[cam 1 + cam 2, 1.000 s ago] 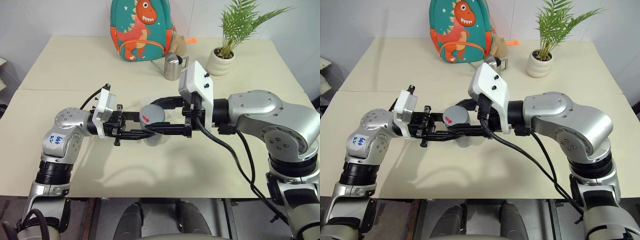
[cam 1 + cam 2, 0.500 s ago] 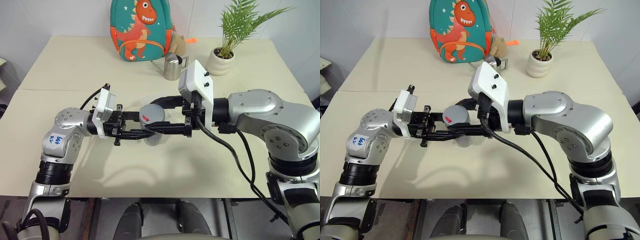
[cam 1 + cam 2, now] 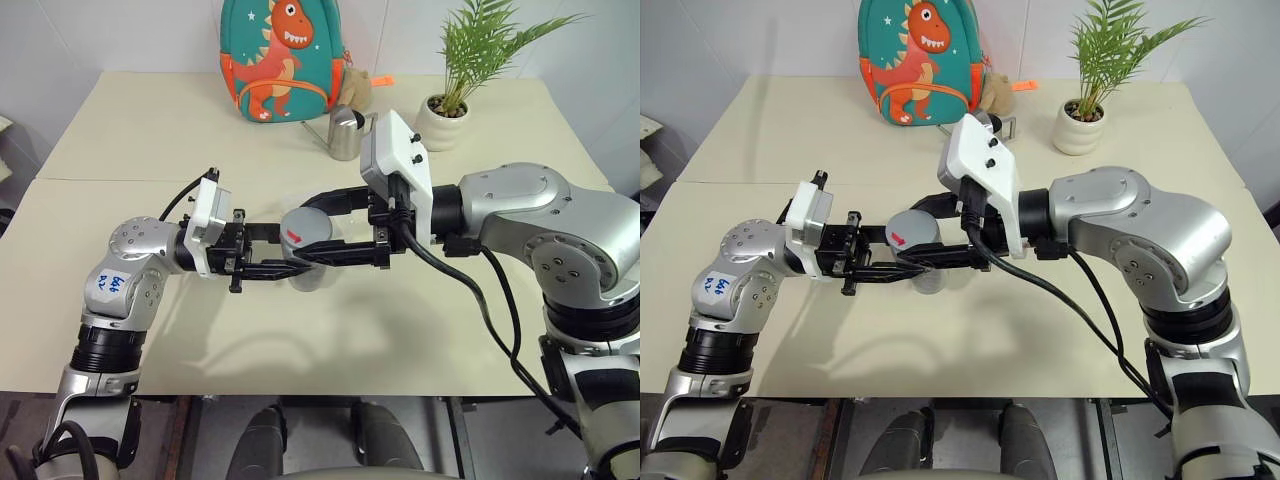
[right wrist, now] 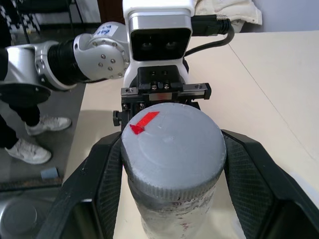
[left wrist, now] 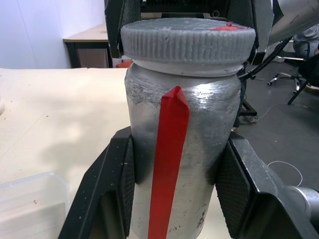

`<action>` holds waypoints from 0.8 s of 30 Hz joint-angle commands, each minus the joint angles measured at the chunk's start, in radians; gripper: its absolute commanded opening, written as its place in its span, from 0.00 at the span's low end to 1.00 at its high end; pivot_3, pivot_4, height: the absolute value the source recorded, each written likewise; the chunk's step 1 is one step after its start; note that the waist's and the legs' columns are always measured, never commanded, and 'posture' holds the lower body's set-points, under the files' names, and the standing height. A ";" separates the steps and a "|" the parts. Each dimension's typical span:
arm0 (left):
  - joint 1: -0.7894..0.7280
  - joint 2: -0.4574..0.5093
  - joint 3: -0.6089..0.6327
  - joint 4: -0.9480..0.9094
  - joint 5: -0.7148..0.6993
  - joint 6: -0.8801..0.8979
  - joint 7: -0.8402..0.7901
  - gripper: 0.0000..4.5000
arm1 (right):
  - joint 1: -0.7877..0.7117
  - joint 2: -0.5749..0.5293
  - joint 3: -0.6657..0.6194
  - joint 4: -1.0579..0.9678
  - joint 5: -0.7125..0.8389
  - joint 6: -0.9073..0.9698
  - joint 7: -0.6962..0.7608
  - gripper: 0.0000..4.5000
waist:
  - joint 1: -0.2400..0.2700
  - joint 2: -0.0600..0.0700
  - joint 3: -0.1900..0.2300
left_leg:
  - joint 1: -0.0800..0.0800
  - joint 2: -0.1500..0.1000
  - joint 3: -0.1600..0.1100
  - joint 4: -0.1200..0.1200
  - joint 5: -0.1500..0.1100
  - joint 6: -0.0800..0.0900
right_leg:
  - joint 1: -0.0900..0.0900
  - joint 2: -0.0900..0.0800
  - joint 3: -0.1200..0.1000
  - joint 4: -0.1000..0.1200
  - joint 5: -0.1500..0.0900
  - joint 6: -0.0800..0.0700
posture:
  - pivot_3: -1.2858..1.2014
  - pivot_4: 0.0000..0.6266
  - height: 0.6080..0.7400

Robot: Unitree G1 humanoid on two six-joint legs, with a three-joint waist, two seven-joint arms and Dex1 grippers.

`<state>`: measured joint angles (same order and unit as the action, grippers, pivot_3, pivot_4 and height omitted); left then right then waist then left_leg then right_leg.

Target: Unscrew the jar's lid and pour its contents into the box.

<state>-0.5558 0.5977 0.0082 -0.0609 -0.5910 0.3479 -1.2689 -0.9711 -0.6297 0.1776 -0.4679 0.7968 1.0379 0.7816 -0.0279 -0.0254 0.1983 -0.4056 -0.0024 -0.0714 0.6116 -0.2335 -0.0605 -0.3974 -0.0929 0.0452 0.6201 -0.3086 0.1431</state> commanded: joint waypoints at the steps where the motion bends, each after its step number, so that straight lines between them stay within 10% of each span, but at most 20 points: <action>1: 0.051 0.035 -0.027 -0.007 0.009 0.043 -0.024 0.41 | -0.080 -0.054 -0.110 0.014 -0.079 -0.100 -0.020 0.57 | 0.000 0.000 0.000 | 0.000 0.000 0.000 0.000 0.000 0.000 | 0.000 0.000 0.000 0.000 0.000 0.000 | 0.52 0.24 1.00; 24: 0.016 0.059 0.037 -0.014 -0.010 0.064 0.033 0.41 | 0.030 -0.117 -0.137 0.113 -0.206 -0.160 -0.022 0.57 | 0.003 0.000 0.002 | 0.000 0.000 0.000 0.000 0.000 0.000 | 0.000 0.000 0.000 -0.001 0.000 0.000 | 0.52 0.24 1.00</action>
<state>-0.5188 0.6410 0.0063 -0.0639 -0.5964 0.4246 -1.2459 -0.9578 -0.7244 0.0747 -0.3686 0.6195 0.8928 0.7766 -0.0252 -0.0250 0.2003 -0.4061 -0.0029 -0.0709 0.6113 -0.2336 -0.0604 -0.3974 -0.0937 0.0452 0.6191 -0.3089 0.1429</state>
